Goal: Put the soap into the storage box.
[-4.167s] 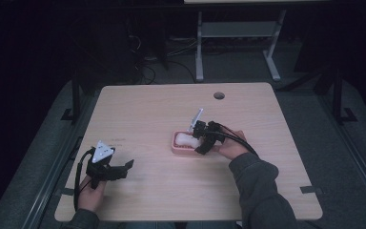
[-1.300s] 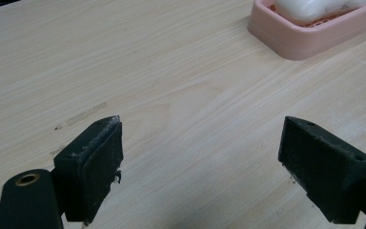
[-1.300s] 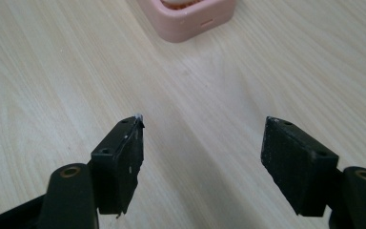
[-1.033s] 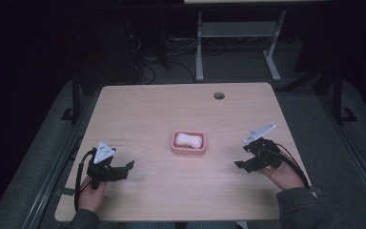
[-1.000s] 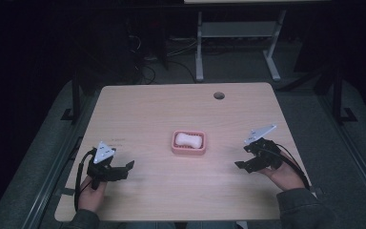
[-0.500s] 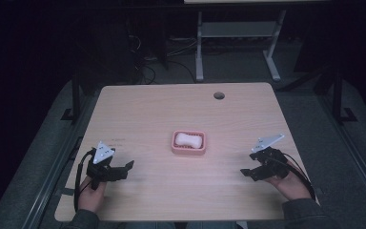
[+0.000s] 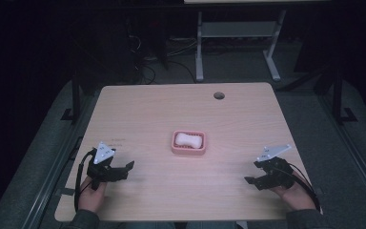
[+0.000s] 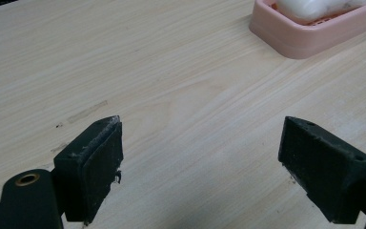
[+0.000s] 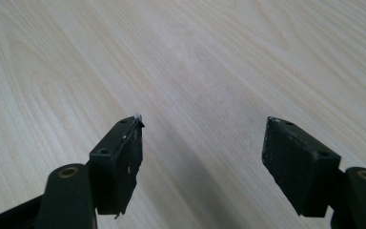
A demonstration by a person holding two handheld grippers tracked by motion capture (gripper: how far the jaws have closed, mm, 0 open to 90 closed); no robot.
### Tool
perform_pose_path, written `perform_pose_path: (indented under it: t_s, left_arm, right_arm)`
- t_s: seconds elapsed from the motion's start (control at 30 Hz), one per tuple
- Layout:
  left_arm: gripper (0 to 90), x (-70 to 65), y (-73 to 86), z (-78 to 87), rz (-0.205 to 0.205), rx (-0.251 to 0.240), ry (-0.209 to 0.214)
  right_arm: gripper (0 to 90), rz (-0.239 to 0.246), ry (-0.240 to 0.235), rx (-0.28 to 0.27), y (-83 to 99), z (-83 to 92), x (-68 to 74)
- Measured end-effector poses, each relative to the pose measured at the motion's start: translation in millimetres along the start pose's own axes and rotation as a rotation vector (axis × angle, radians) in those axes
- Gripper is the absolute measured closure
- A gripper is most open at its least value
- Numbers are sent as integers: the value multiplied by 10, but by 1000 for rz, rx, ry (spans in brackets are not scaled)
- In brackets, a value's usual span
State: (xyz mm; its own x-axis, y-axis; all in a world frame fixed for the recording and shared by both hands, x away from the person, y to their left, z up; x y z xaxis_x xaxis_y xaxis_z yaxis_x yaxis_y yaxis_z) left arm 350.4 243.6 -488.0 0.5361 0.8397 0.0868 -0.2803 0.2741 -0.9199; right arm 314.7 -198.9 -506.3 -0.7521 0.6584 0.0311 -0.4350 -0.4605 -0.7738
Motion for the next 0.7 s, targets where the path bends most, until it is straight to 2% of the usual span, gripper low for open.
perform_pose_path:
  t_s: [0.43, 0.7]
  left_arm:
    - [146, -28, 6, -12, 1, 1, 7]
    - [147, -15, -6, 3, 2, -3, 7]
  right_arm:
    - [286, -25, 15, -34, 223, 73, 77]
    - [253, -43, 28, -52, 306, 127, 205]
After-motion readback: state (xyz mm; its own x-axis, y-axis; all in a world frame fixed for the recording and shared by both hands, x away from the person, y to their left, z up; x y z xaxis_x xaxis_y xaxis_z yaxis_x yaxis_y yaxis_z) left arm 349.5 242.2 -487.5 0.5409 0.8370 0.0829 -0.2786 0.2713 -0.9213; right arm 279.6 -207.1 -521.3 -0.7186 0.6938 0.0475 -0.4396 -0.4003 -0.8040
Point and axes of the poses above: each handheld gripper's, and its own axes: z roughly backward along the jaws, y roughly out of its underside, x roughly to its left, the point moved 9 cm from there along -z, roughly forward along the jaws, and after that the axes turned 14 degrees about -x, right-handed, at the moved point
